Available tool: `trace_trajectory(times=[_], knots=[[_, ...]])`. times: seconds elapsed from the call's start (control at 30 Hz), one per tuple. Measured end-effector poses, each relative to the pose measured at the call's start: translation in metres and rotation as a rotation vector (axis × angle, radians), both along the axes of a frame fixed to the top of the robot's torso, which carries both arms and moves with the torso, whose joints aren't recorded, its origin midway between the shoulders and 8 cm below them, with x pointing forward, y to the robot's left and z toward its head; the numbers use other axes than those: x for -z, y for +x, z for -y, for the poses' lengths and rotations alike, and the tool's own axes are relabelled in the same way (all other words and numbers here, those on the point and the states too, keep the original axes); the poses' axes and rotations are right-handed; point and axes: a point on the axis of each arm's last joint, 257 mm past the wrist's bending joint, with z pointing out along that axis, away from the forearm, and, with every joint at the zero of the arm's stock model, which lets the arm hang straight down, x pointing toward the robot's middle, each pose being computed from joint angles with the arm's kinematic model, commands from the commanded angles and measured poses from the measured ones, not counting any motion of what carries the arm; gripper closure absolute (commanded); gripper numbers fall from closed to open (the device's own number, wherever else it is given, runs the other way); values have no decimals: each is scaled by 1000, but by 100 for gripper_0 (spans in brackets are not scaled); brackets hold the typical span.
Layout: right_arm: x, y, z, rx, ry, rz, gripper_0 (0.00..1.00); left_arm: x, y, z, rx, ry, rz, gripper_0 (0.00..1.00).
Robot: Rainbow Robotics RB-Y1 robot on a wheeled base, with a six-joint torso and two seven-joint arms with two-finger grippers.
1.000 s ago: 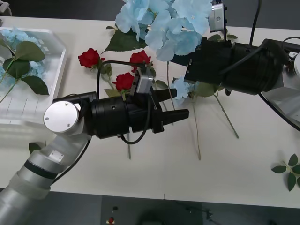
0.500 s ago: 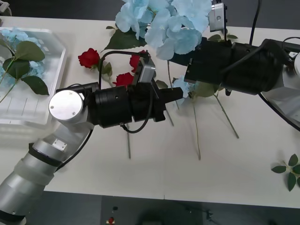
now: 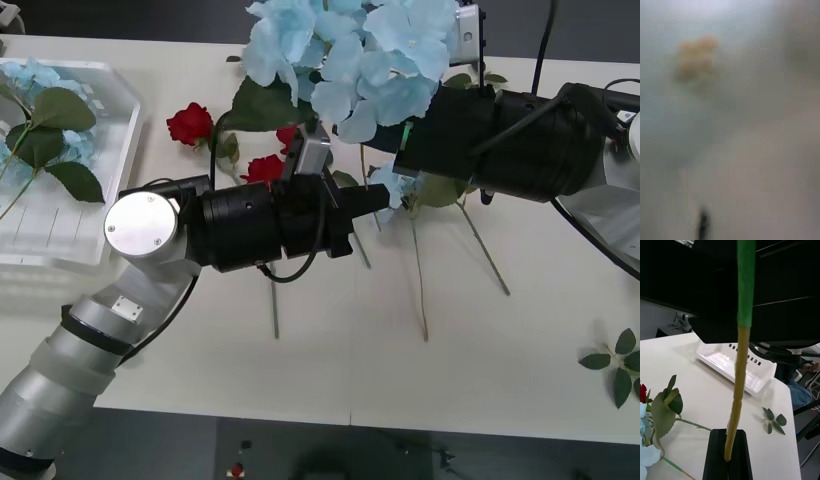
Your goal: Put the red flowers into the right box and the blue flowers into the left box
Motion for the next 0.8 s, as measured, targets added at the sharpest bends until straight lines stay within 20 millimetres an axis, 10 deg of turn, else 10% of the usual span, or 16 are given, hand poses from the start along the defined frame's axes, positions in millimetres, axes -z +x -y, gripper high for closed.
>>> trace_trajectory(times=[0.27, 0.8], knots=[[-5, 5, 6, 18, 21, -18, 0, 1, 5, -54, -31, -79, -119, 100], [61, 61, 131, 215, -244, -157, 0, -23, 80, -346, -534, 270, 52, 100]])
